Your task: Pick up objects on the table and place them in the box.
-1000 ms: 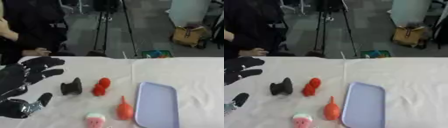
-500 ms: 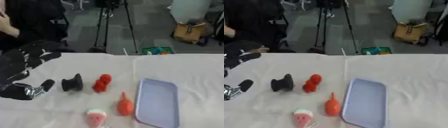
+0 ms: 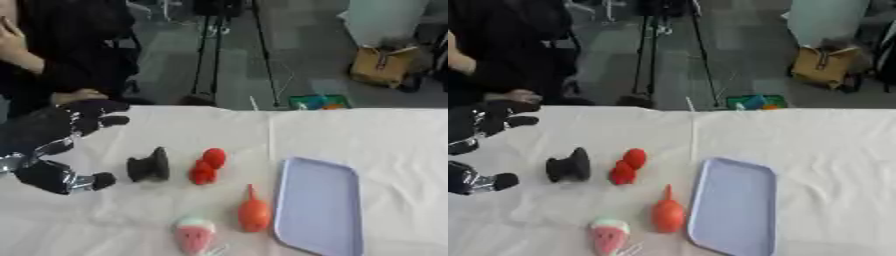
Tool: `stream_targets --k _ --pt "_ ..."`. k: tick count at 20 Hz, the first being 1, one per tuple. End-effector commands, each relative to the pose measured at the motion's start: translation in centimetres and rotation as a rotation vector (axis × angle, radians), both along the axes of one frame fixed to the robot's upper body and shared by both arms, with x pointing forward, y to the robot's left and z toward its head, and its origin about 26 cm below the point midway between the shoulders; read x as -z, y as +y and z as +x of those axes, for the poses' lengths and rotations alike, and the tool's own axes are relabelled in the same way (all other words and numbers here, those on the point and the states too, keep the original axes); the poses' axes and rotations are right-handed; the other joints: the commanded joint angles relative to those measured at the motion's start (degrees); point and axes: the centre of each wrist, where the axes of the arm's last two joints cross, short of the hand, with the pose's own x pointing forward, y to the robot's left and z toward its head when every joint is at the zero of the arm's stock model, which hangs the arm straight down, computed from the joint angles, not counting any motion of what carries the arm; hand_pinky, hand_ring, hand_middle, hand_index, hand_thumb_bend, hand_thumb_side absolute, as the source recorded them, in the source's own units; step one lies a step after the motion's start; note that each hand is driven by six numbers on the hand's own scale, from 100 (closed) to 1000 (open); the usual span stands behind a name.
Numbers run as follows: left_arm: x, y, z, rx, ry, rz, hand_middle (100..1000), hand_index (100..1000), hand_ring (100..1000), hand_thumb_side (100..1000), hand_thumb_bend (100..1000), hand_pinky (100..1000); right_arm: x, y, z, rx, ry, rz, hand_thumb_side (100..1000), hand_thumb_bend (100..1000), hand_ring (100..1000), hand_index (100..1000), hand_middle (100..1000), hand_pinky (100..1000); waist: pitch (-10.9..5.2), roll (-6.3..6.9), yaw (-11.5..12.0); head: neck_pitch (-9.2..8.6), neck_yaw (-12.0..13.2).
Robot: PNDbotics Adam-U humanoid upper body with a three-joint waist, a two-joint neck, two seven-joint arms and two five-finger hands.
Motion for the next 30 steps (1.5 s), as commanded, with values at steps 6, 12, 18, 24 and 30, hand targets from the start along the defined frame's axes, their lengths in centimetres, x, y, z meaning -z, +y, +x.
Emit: stream_targets --k 6,12,18,24,30 --pt "-1.3 1.2 1.5 -0.076 0.106 -0.024 1000 1000 1000 1000 613 1000 -0.7 0.0 -0.3 0.005 -0.010 -0.045 629 100 733 818 674 663 -0.82 0.06 -0.3 -0.65 0.8" --pt "-0.7 0.3 2.7 -0.104 0.152 -0.077 1000 1000 1000 1000 573 1000 -0.5 0.0 -0.3 0.006 -0.003 -0.043 625 100 732 815 672 664 -0.71 -0.15 -0.2 -0.69 0.7" --pt "-0.3 -1.0 3.5 -0.192 0.243 -0.042 1000 1000 1000 1000 608 1000 -0.3 0.0 -0.3 0.008 0.002 -0.039 620 100 733 814 671 665 -0.71 -0.29 -0.4 -0.80 -0.1" --pt "0.1 -2.2 3.6 -0.202 0.298 -0.026 1000 1000 1000 1000 595 1000 -0.3 0.0 -0.3 0.009 0.008 -0.035 617 100 732 814 671 666 -0.61 -0.32 -0.4 -1.22 -0.3" --pt "0.2 -2.5 3.7 -0.245 0.243 0.011 1000 1000 1000 1000 581 1000 -0.3 0.1 -0.3 0.008 0.008 -0.034 613 100 732 813 670 666 -0.50 -0.38 -0.4 -1.53 -0.2"
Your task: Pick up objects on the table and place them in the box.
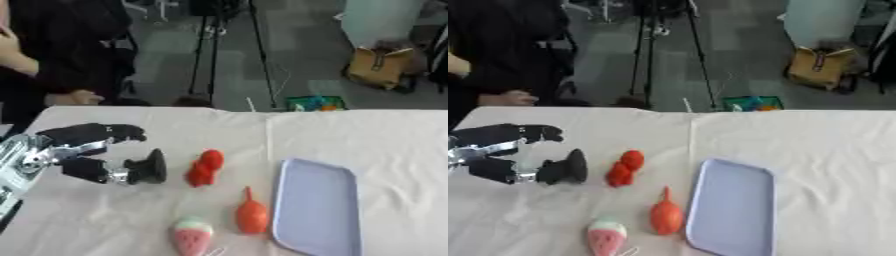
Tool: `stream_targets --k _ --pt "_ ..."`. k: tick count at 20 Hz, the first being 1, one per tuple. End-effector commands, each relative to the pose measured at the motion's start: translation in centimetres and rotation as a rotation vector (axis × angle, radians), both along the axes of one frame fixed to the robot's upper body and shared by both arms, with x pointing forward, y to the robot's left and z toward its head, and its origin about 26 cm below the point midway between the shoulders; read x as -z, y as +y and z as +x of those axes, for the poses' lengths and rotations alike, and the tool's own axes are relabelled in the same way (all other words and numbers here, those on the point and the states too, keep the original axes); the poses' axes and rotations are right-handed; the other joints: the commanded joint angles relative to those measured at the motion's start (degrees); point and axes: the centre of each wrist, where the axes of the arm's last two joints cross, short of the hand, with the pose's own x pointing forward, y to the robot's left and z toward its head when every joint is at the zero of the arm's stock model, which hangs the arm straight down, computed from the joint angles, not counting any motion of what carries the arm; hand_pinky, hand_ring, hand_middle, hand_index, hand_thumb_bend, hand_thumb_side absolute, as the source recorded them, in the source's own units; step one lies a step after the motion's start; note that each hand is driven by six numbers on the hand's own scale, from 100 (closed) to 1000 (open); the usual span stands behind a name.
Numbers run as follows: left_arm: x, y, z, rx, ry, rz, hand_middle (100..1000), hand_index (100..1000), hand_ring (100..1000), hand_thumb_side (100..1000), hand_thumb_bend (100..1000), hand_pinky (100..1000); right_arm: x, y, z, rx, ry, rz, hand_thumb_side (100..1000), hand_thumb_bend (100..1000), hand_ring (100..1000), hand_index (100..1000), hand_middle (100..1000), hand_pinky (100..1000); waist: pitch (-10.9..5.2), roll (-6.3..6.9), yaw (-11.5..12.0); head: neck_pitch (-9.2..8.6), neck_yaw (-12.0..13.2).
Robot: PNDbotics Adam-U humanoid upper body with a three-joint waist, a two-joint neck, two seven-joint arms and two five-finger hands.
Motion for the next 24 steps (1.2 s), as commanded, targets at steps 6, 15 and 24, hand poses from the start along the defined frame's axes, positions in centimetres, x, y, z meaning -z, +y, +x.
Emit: stream_targets --k 6,15,24 --pt "-0.7 0.1 0.1 -0.075 -0.096 0.095 1000 1000 1000 1000 563 1000 -0.8 -0.1 -0.2 0.009 -0.019 -0.030 617 100 732 813 670 666 -0.68 -0.20 -0.1 -0.99 0.2" --pt "0.1 0.6 0.7 -0.139 -0.100 0.112 1000 1000 1000 1000 548 1000 -0.7 0.0 -0.2 0.008 -0.018 -0.030 617 100 731 812 669 667 -0.41 -0.36 0.0 -1.25 0.4" --pt "0.9 1.2 1.5 -0.178 -0.062 0.143 1000 1000 1000 1000 551 1000 -0.6 0.0 -0.2 0.008 -0.017 -0.030 612 100 732 813 670 668 -0.19 -0.34 -0.2 -1.54 0.8"
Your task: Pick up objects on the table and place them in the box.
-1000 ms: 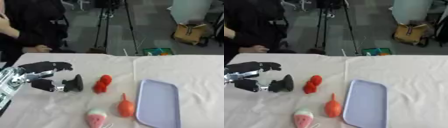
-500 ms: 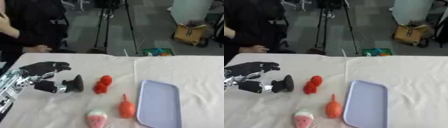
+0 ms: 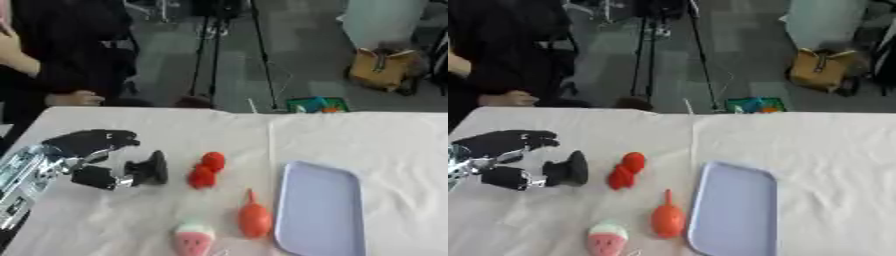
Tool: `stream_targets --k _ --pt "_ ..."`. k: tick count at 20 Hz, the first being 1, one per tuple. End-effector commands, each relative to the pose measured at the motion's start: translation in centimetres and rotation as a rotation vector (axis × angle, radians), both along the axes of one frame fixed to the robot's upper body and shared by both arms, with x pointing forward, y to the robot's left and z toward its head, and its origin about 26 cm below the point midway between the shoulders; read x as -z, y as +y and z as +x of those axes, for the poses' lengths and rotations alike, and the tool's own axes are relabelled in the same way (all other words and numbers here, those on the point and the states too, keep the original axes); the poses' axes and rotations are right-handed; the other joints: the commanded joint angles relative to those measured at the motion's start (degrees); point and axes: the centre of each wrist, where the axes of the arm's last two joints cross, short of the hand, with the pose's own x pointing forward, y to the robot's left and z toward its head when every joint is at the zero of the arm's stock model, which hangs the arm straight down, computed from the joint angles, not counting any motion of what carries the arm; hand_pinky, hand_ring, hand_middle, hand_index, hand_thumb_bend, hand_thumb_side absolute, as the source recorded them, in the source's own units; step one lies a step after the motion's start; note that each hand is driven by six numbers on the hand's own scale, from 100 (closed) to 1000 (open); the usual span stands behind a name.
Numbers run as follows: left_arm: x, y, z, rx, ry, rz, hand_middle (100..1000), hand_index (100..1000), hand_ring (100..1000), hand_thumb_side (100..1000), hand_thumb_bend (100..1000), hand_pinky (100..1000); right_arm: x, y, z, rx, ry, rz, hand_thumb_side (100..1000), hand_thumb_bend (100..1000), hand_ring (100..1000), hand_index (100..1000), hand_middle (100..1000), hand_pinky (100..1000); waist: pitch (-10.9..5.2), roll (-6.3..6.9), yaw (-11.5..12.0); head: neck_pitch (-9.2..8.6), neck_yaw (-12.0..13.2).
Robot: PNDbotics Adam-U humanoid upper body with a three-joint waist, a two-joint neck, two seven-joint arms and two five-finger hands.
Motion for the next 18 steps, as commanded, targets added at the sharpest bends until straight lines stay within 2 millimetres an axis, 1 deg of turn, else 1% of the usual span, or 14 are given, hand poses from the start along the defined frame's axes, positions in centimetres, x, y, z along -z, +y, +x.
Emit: stream_targets --k 1,10,11,13,18 --pt "-1.1 0.6 0.1 -0.017 -0.011 0.027 1000 1000 1000 1000 551 1000 -0.8 -0.1 -0.2 0.011 -0.019 -0.033 612 100 732 813 670 668 -0.89 0.05 -0.1 -0.72 0.3" --pt "-0.8 0.7 1.0 -0.033 0.002 0.038 1000 1000 1000 1000 525 1000 -0.8 0.0 -0.2 0.010 -0.018 -0.037 611 100 732 814 669 669 -0.53 0.15 -0.5 -1.12 0.8" --pt "-0.8 0.7 1.1 -0.033 0.003 0.039 1000 1000 1000 1000 501 1000 -0.8 0.0 -0.2 0.010 -0.018 -0.037 611 100 733 814 669 669 -0.50 0.17 -0.6 -1.17 0.9" --pt "-0.7 0.6 1.3 -0.027 0.008 0.045 1000 1000 1000 1000 483 1000 -0.8 0.0 -0.2 0.010 -0.018 -0.038 611 100 733 815 669 670 -0.41 0.22 -0.7 -1.29 1.1" --pt "-0.7 0.6 1.7 -0.008 0.008 0.053 1000 1000 1000 1000 456 1000 -0.8 0.1 -0.1 0.011 -0.016 -0.040 610 100 733 815 669 670 -0.26 0.27 -0.9 -1.37 1.3"
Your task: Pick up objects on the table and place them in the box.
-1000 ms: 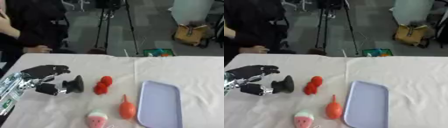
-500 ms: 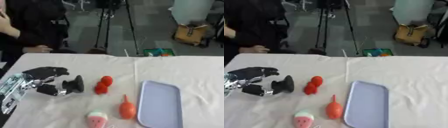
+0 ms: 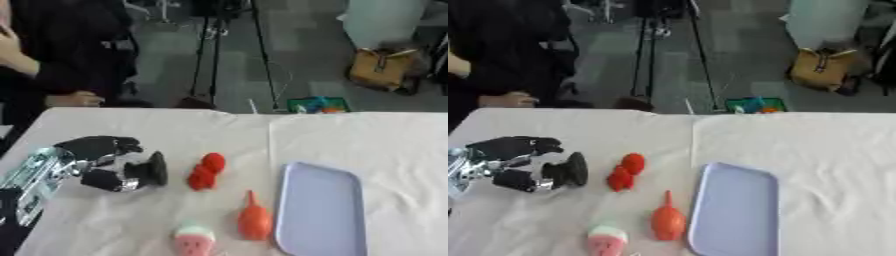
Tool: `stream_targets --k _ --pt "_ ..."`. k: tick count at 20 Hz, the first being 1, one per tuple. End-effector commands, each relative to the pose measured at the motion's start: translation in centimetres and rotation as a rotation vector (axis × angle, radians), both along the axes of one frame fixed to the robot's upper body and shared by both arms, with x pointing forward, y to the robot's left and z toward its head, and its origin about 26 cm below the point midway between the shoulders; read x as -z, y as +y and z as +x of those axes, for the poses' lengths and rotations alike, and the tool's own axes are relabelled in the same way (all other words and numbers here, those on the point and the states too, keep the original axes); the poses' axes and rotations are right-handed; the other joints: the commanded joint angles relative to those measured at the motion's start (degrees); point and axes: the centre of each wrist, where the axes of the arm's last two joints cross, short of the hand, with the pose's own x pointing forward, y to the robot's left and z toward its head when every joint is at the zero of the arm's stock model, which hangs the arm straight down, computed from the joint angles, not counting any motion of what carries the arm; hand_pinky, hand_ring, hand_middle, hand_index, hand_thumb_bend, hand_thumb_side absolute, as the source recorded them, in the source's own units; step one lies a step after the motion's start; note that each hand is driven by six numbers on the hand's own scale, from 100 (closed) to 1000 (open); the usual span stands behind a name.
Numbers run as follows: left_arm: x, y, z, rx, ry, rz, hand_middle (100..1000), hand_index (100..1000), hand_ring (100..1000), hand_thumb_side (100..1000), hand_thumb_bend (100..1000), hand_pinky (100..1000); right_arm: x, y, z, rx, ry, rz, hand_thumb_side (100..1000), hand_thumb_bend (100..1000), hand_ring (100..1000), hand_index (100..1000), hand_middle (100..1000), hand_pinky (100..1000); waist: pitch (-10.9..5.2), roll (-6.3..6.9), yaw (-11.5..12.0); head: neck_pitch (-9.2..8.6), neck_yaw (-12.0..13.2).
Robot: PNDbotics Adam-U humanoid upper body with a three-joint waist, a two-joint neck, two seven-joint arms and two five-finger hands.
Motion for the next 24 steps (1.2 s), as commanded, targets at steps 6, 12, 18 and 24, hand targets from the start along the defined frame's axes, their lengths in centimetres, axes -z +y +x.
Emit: stream_targets --k 6,12,18,24 --pt "-1.27 0.21 0.15 0.009 -0.032 0.046 1000 1000 1000 1000 458 1000 -0.73 0.00 -0.20 0.009 -0.017 -0.028 605 100 732 816 668 670 -0.91 0.12 -0.1 -0.84 0.4" --pt "-1.11 0.26 0.32 -0.004 -0.037 0.093 1000 1000 1000 1000 452 1000 -0.73 0.01 -0.19 0.008 -0.016 -0.024 601 100 731 816 667 670 -0.90 0.17 -0.2 -1.02 0.6" --pt "-0.78 0.59 0.60 -0.024 -0.033 0.117 1000 1000 1000 1000 420 1000 -0.70 0.03 -0.18 0.007 -0.016 -0.021 599 100 731 818 667 670 -0.82 0.14 -0.4 -1.22 1.0" --pt "-0.58 0.84 0.75 -0.028 -0.024 0.130 1000 1000 1000 1000 400 1000 -0.67 0.04 -0.19 0.006 -0.013 -0.018 600 100 731 818 667 671 -0.78 0.13 -0.3 -1.21 1.1"
